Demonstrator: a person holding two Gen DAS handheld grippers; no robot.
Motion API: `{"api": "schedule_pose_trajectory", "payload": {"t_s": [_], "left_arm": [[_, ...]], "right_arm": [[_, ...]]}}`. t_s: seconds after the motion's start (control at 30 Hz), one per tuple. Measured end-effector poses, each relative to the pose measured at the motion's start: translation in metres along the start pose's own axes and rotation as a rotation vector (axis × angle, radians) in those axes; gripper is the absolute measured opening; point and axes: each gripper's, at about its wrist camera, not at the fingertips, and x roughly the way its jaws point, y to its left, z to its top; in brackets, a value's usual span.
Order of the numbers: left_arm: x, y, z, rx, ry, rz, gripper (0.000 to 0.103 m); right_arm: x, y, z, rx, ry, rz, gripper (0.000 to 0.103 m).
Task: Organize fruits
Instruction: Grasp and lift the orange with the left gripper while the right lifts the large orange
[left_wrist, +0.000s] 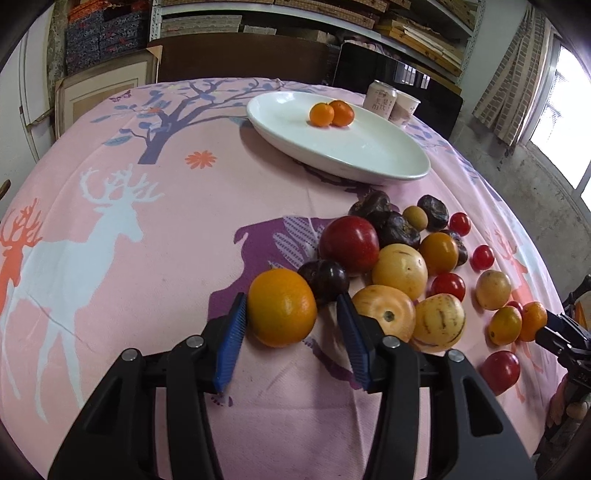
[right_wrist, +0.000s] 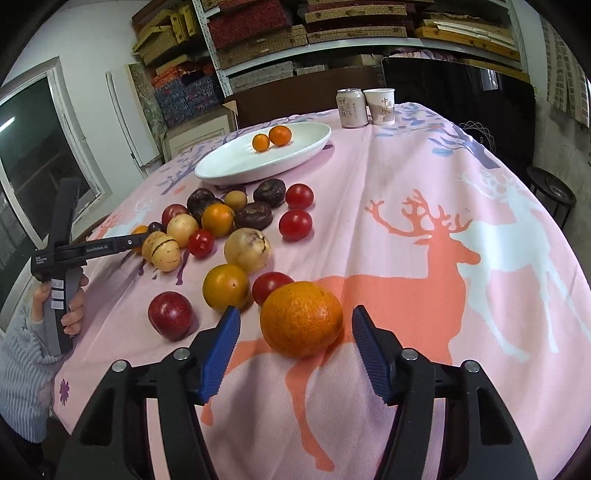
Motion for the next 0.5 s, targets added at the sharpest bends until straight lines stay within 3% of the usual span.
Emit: {"api": "schedule_pose_trajectory", "payload": {"t_s": [0.13,0.33,0.5], "left_arm": [[0.002,-0.005,-0.001,0.022,0.001,0.02,0.052],[0.001,-0.003,-0.002,0.024,-0.003,0.029,0.049],[-0.002,0.006,-0.002,-0.021,-0.005,0.008,0.04]], "right_arm": [[0.006,-0.001,0.002,0.01,0.035,-0.01,0.051],[0.012,-0.006,0.004,0.04,0.06,0.012,0.048],[0.011,-0.008,0.003,0.05,0.058,0.027,0.047]]}}
